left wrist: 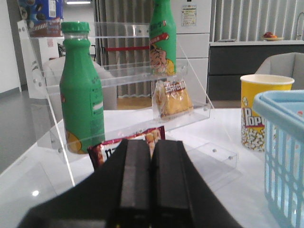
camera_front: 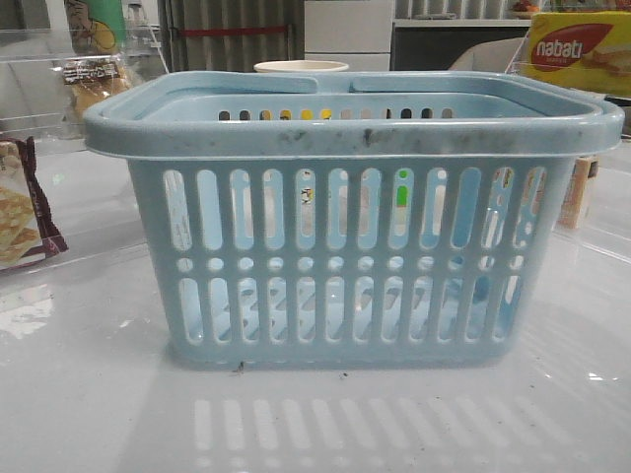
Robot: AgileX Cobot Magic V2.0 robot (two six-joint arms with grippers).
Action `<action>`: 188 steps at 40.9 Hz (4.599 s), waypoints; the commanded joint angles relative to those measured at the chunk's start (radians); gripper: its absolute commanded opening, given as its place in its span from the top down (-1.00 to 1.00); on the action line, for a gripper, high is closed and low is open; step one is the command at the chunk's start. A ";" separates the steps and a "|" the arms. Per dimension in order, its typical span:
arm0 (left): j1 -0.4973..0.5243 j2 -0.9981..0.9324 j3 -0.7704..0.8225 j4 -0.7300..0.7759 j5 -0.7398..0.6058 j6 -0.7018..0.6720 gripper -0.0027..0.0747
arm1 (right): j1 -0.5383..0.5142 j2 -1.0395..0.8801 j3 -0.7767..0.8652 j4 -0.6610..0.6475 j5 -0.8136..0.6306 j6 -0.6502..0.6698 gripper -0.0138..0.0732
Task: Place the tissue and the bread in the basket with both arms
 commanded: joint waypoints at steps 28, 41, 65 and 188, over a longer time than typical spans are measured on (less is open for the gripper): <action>-0.008 0.390 -0.737 -0.012 0.563 -0.004 0.70 | -0.006 0.364 -0.710 -0.008 0.478 -0.006 0.56; -0.008 0.542 -0.679 -0.015 0.664 -0.004 0.70 | -0.006 0.529 -0.668 -0.008 0.680 -0.006 0.56; -0.014 0.625 -0.667 -0.027 0.608 0.035 -0.21 | -0.009 0.733 -0.646 -0.027 0.670 -0.006 -0.54; -0.288 0.625 -0.667 -0.105 0.592 0.059 -0.19 | 0.531 1.595 -1.385 0.030 0.624 -0.027 -0.58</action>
